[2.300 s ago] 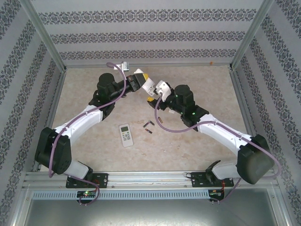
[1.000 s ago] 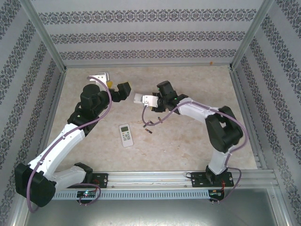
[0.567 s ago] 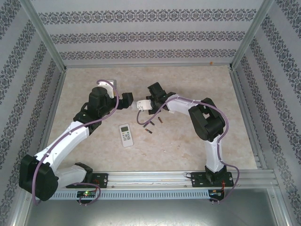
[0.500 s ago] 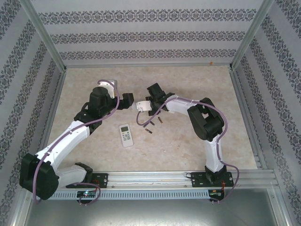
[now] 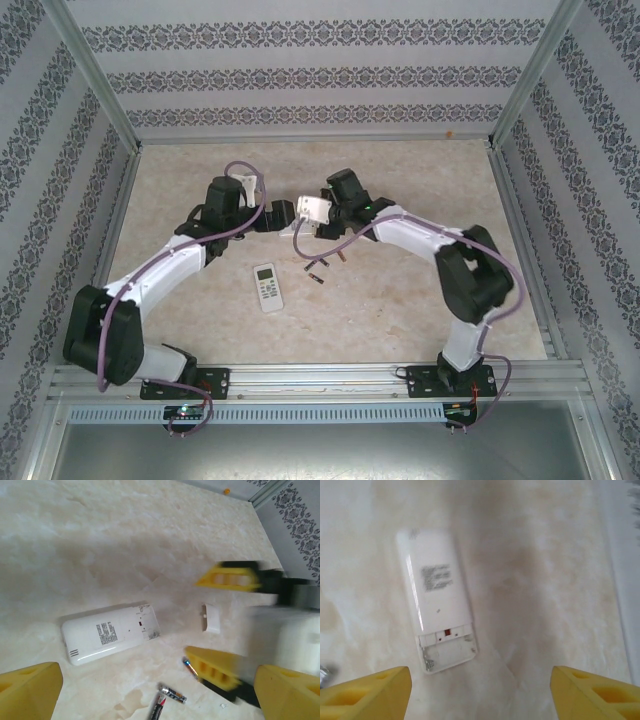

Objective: Load the batteries into the remote control

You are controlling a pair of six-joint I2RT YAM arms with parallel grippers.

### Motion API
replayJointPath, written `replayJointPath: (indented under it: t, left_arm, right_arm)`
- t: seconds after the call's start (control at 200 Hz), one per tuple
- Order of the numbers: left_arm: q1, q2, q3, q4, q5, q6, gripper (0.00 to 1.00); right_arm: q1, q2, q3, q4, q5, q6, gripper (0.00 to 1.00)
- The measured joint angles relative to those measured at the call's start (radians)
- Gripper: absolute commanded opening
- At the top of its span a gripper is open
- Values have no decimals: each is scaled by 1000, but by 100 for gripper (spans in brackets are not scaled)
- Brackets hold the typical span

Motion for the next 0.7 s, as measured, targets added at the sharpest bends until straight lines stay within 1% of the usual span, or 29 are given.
replayJointPath:
  t: [0.025, 0.095, 0.155, 0.245, 0.31, 0.39, 0.47, 0.589, 0.699]
  left_arm:
    - [9, 21, 14, -1, 16, -9, 98]
    - [33, 77, 47, -7, 51, -21, 98]
    - [46, 118, 73, -23, 68, -25, 98]
    - [53, 166, 110, -61, 76, -25, 98]
    - [53, 185, 131, -80, 82, -24, 99]
    - [53, 190, 145, -93, 86, -24, 99]
    - [53, 190, 154, -105, 89, -24, 100]
    - [53, 190, 155, -115, 90, -24, 100]
    - [53, 190, 155, -124, 90, -24, 100]
  right_arm:
    - [0, -34, -10, 6, 0, 66, 69]
    - [0, -119, -16, 8, 45, 337, 58]
    - [0, -171, -18, 2, 79, 575, 55]
    - [-1, -228, -75, 11, 59, 858, 48]
    - [-2, -245, -130, -3, 22, 1000, 44]
    - [-1, -232, -174, -38, -40, 1109, 42]
    - [-1, -192, -181, -66, -110, 1157, 41]
    - [1, -111, -180, -91, -182, 1161, 40]
    - [6, -40, -171, -123, -195, 1142, 39]
